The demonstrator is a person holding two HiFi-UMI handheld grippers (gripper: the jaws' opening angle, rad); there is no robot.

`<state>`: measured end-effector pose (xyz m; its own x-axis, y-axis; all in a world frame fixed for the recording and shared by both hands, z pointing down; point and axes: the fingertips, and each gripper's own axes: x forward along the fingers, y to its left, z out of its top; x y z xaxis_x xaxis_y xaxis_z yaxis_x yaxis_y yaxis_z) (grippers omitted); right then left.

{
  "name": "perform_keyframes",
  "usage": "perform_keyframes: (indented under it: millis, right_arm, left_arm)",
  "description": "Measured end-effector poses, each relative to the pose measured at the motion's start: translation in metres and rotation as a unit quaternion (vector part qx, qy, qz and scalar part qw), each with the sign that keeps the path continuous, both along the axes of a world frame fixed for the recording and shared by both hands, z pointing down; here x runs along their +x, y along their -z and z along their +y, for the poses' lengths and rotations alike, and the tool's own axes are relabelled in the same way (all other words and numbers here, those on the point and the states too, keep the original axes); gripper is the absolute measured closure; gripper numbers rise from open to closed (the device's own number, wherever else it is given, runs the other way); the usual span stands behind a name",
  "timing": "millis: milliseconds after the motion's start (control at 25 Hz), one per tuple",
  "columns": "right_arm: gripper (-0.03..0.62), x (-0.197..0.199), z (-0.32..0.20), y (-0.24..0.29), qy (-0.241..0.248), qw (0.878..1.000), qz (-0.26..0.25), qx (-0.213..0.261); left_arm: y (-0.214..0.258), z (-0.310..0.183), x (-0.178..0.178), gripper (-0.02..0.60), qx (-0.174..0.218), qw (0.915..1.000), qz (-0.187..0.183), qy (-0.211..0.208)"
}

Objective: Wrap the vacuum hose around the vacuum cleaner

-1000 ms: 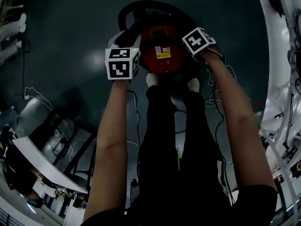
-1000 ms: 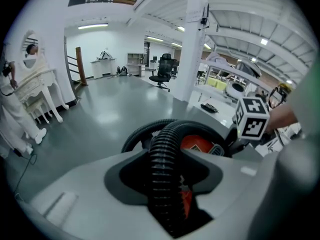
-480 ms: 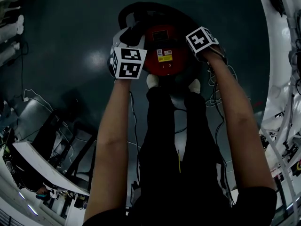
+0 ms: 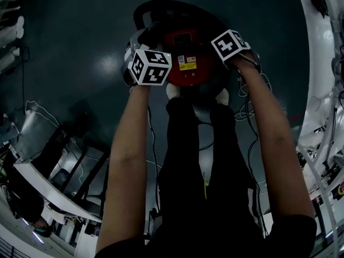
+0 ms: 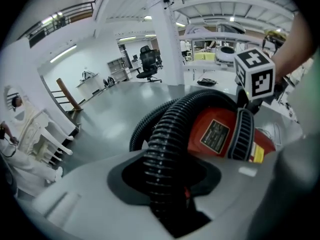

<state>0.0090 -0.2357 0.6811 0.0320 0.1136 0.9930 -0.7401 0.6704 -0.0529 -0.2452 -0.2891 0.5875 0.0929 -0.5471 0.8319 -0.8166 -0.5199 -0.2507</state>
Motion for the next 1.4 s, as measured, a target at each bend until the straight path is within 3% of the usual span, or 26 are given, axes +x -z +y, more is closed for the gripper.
perform_keyframes:
  millis: [200,360,480,640,720,880,960,1160,1280,1400]
  right_arm:
    - [0.408,-0.002,-0.006,0.008,0.084,0.995,0.020,0.049]
    - [0.410,-0.011,-0.017,0.026,0.124,0.987,0.013,0.102]
    - [0.420,-0.034,-0.039,0.057,0.162,0.970,-0.013,0.179]
    - [0.393,-0.075,-0.064,0.091,0.229,0.938,-0.064,0.254]
    - [0.437,-0.088,-0.066,0.093,0.259,0.927,-0.080,0.261]
    - [0.441,-0.089,-0.065,0.090,0.243,0.931,-0.098,0.253]
    - [0.441,-0.089,-0.065,0.090,0.248,0.932,-0.094,0.247]
    - [0.441,-0.087,-0.059,0.088,0.283,0.926,-0.069,0.239]
    - [0.441,-0.086,-0.058,0.087,0.295,0.922,-0.061,0.242]
    - [0.442,-0.085,-0.057,0.089,0.296,0.921,-0.064,0.246]
  left_arm:
    - [0.000,-0.007,-0.001,0.428,-0.011,0.9998,-0.006,-0.016]
    - [-0.003,-0.012,0.000,0.428,-0.025,0.9987,-0.014,-0.042]
    - [-0.004,-0.011,0.003,0.433,-0.029,0.9971,-0.018,-0.068]
    - [-0.003,-0.007,0.005,0.433,-0.028,0.9962,-0.014,-0.082]
    - [-0.003,-0.001,0.006,0.436,-0.028,0.9956,-0.009,-0.089]
    - [0.002,0.013,0.012,0.423,-0.015,0.9937,0.003,-0.111]
    - [0.010,0.022,0.014,0.360,0.010,0.9917,0.011,-0.127]
    - [0.039,0.047,0.027,0.316,0.091,0.9796,0.055,-0.170]
    - [0.051,0.066,0.040,0.328,0.136,0.9659,0.052,-0.214]
    - [0.058,0.069,0.044,0.364,0.151,0.9677,0.049,-0.195]
